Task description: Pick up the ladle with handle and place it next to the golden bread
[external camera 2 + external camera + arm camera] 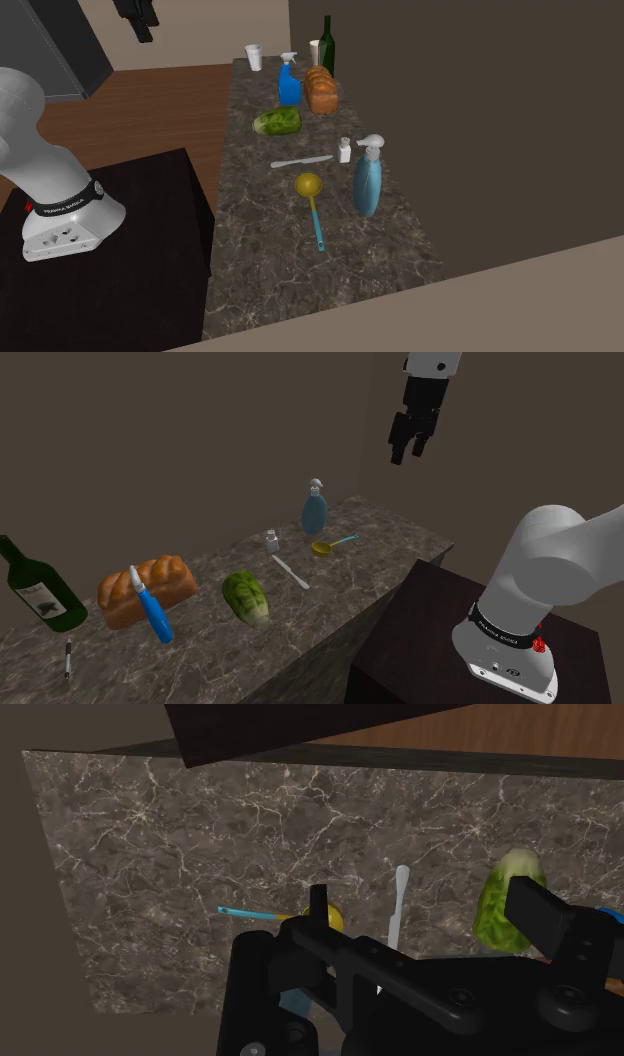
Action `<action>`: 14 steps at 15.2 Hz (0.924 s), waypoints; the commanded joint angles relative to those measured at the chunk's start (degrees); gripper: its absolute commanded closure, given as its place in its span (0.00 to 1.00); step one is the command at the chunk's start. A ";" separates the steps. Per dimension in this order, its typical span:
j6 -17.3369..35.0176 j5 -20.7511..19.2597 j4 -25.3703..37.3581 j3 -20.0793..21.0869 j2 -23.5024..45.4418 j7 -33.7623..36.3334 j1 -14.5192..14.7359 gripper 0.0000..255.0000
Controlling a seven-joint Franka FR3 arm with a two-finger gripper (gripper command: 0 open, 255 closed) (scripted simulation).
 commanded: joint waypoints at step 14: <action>26.96 -10.47 -15.95 -14.55 7.86 -29.73 3.69 0.00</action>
